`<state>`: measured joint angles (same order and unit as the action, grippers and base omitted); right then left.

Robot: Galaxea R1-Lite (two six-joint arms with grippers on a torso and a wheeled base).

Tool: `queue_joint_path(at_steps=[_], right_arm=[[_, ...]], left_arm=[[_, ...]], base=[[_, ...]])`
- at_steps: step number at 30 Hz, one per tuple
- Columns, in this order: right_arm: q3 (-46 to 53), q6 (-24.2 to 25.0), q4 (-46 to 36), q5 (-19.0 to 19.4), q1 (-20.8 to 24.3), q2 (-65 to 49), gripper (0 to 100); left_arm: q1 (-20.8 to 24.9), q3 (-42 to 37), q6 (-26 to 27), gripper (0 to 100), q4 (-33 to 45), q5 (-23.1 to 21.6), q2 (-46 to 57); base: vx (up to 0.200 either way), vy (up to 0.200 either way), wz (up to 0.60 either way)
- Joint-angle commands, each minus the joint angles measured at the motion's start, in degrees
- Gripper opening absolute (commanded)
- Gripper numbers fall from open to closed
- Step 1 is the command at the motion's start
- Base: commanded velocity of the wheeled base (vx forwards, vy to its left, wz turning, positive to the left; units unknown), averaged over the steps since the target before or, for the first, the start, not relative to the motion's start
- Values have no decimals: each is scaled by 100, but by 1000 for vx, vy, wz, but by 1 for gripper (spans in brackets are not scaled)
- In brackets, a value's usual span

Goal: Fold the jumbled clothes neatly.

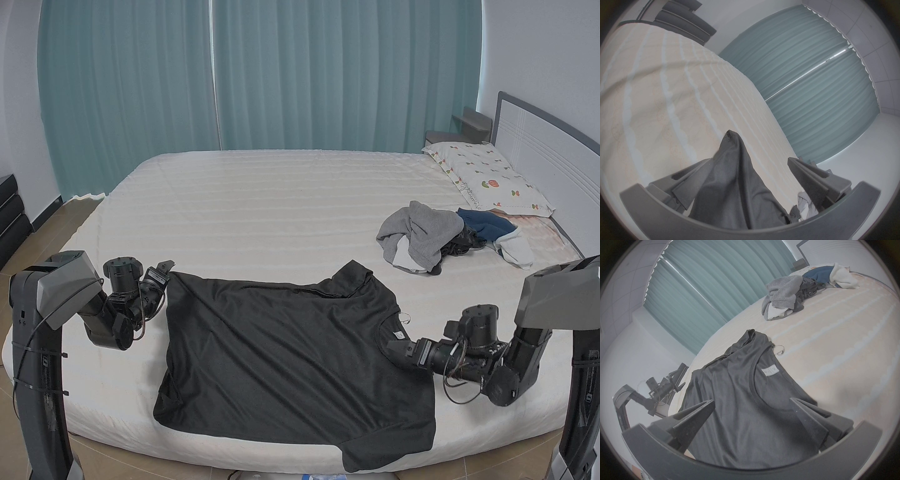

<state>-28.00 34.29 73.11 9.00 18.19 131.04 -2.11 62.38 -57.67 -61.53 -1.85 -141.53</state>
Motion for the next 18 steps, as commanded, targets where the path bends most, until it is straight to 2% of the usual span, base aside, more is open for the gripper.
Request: queue_joint_path(at_steps=[1, 3, 4, 6, 9, 11, 14, 18], right_arm=[[-2535, 42, -2204, -161, 9, -377, 100], [-2913, 51, -2494, -161, 9, -272, 100], [-3502, 51, -2855, -161, 27, 1, 100], [-4082, 78, -3127, -205, 44, 308, 100], [-4600, 209, -3496, -311, 88, 678, 100], [-5057, 209, -4085, -548, 176, 976, 100], [-5400, 253, -4314, -583, 220, 1056, 100], [-6718, 570, -4744, -592, 194, 1750, 100]], left_arm=[[-53, -349, -306, 100, 35, -412, 170], [-44, -411, -306, 100, 35, -448, 161], [9, -481, -306, 100, -26, -474, 161], [9, -499, -306, 100, -35, -483, 170], [9, -507, -306, 100, -35, -483, 170], [18, -534, -306, 100, -35, -483, 170], [18, -534, -288, 100, -35, -483, 170], [35, -525, -271, 100, -35, -465, 161]], base=[[0, 0, 0], [0, 0, 0], [0, 0, 0], [0, 0, 0], [0, 0, 0], [0, 0, 0], [0, 0, 0], [0, 0, 0]])
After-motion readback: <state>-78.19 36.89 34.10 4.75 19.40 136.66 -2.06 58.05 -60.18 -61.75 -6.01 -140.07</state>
